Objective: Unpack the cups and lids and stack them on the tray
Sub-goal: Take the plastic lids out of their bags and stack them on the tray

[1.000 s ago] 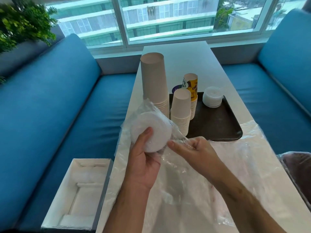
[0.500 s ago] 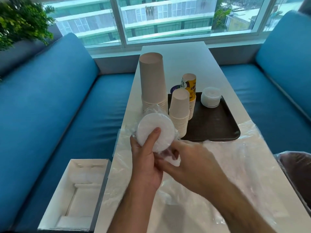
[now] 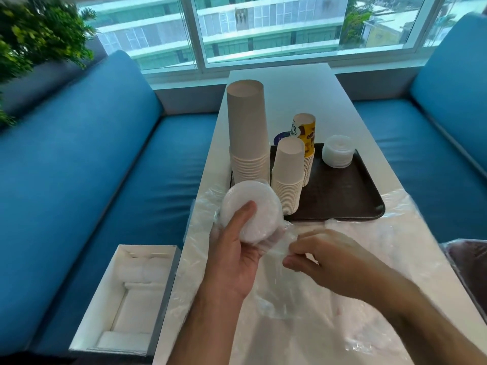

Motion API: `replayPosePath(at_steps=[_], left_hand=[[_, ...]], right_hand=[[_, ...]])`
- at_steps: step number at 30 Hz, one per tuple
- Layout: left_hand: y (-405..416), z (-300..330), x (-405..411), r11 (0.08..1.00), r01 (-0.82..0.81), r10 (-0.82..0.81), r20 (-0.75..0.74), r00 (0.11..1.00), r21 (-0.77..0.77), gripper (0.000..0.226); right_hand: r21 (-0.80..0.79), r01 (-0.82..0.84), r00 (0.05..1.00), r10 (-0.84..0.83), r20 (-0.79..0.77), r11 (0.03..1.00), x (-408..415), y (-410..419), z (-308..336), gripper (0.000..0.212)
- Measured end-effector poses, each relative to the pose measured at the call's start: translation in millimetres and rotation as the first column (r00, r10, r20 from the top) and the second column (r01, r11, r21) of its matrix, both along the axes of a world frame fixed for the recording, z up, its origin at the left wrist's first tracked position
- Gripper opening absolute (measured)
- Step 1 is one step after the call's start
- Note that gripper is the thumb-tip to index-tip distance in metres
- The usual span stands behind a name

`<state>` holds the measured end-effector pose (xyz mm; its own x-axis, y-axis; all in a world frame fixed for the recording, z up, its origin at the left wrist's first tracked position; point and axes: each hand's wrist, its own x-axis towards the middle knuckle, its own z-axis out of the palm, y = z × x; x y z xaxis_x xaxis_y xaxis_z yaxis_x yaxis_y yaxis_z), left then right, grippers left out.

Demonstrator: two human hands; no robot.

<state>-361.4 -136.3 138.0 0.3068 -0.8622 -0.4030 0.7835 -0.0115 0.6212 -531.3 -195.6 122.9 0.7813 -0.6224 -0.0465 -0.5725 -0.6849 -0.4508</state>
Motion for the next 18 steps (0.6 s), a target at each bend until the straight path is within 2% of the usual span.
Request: replayPosePath(at_steps=[2, 4, 6, 10, 11, 14, 16, 18], left_hand=[[0.4, 0.1, -1.5, 1.0, -0.009, 0.01, 0.109, 0.994, -0.008, 0.067], [1.1, 0.1, -2.8, 0.999, -0.023, 0.028, 0.208, 0.978, -0.028, 0.073], [2.3, 1.0, -5.8, 0.999, -0.044, 0.048, 0.278, 0.96, -0.019, 0.08], [1.7, -1.2, -13.3, 0.996, -0.084, 0.064, 0.387, 0.92, 0.035, 0.095], [1.7, -2.0, -14.2, 0.995, -0.098, 0.078, 0.381, 0.921, 0.032, 0.095], [1.5, -0.5, -13.3, 0.991, -0.128, 0.13, 0.266, 0.955, -0.024, 0.084], [1.1, 0.2, -9.8, 0.992, -0.125, 0.128, 0.195, 0.972, -0.024, 0.076], [0.6, -2.1, -6.3, 0.994, -0.112, 0.112, 0.141, 0.984, -0.01, 0.071]], right_hand=[[0.142, 0.048, 0.995, -0.036, -0.092, 0.989, -3.2, -8.7, 17.5, 0.029], [0.245, 0.131, 0.991, -0.123, -0.05, 0.961, -5.1, -15.9, 28.2, 0.038], [0.259, 0.199, 0.976, -0.215, 0.033, 0.945, -2.6, -15.5, 30.9, 0.055], [0.269, 0.227, 0.953, -0.27, 0.135, 0.936, 19.5, 1.7, 21.3, 0.079], [0.257, 0.224, 0.945, -0.274, 0.178, 0.94, 24.2, 5.0, 16.5, 0.075], [0.174, 0.146, 0.911, -0.201, 0.36, 0.974, 30.0, 11.0, 0.6, 0.034], [0.12, 0.089, 0.888, -0.133, 0.441, 0.989, 29.9, 15.9, -8.1, 0.025], [0.094, 0.052, 0.879, -0.09, 0.469, 0.994, 26.6, 20.9, -14.9, 0.024]])
